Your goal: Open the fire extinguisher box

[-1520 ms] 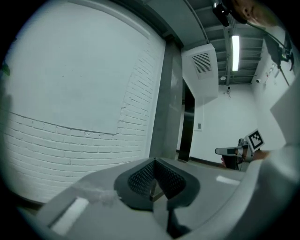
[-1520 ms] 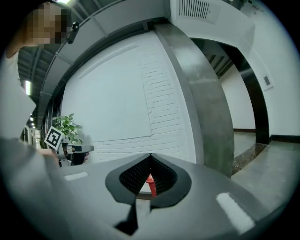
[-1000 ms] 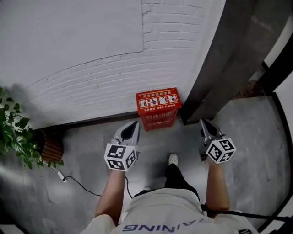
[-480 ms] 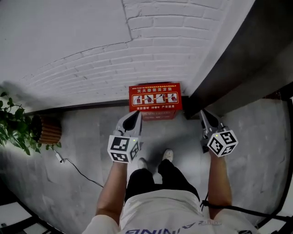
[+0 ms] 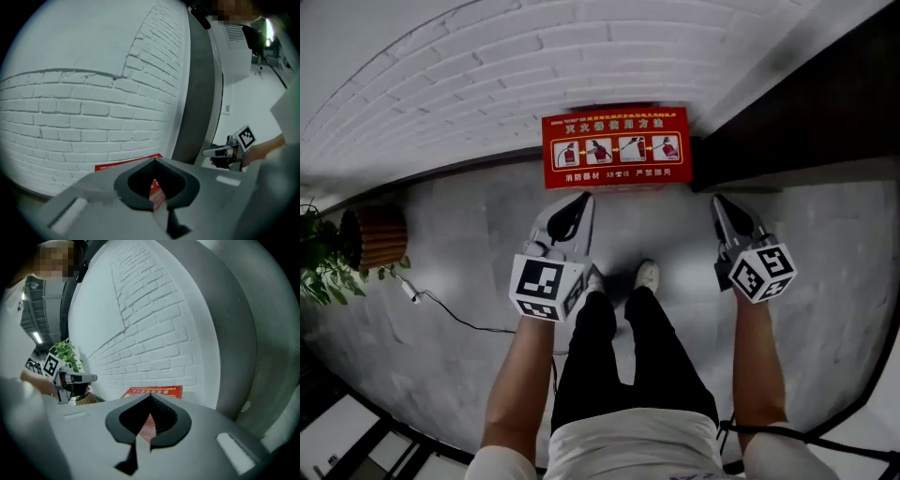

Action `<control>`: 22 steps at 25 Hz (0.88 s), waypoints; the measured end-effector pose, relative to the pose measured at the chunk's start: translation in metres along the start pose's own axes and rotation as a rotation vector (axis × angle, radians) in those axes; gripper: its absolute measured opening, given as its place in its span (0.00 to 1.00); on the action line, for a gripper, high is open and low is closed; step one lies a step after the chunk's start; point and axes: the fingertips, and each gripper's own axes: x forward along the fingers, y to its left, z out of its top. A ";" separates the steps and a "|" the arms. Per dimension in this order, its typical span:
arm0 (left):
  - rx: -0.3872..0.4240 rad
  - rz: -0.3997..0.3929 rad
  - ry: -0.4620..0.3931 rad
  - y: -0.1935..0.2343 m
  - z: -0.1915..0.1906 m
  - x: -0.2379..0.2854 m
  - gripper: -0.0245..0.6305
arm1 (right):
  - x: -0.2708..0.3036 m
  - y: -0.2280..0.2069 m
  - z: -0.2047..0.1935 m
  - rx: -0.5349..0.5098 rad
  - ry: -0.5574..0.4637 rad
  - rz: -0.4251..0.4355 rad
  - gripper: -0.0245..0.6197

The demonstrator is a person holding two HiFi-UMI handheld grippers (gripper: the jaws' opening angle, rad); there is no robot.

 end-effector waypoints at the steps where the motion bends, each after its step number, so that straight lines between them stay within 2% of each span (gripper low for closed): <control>1: -0.005 -0.008 0.008 -0.001 -0.012 0.004 0.05 | 0.006 -0.001 -0.015 -0.001 0.016 0.004 0.05; 4: -0.008 -0.016 0.014 -0.003 -0.052 0.014 0.05 | 0.019 -0.003 -0.061 0.008 0.054 0.016 0.05; 7: -0.016 -0.008 -0.003 -0.001 -0.080 0.029 0.05 | 0.031 -0.015 -0.088 0.020 0.049 0.004 0.05; 14: -0.079 0.051 -0.035 0.014 -0.133 0.056 0.05 | 0.058 -0.038 -0.125 -0.008 0.030 -0.012 0.05; 19: -0.077 0.041 -0.060 0.011 -0.140 0.066 0.05 | 0.065 -0.051 -0.130 -0.068 0.008 -0.021 0.05; 20: -0.079 0.040 -0.065 0.010 -0.138 0.067 0.05 | 0.067 -0.054 -0.128 -0.085 0.008 -0.021 0.07; 22: -0.074 0.039 -0.067 0.008 -0.136 0.068 0.05 | 0.071 -0.060 -0.124 -0.109 0.012 -0.021 0.22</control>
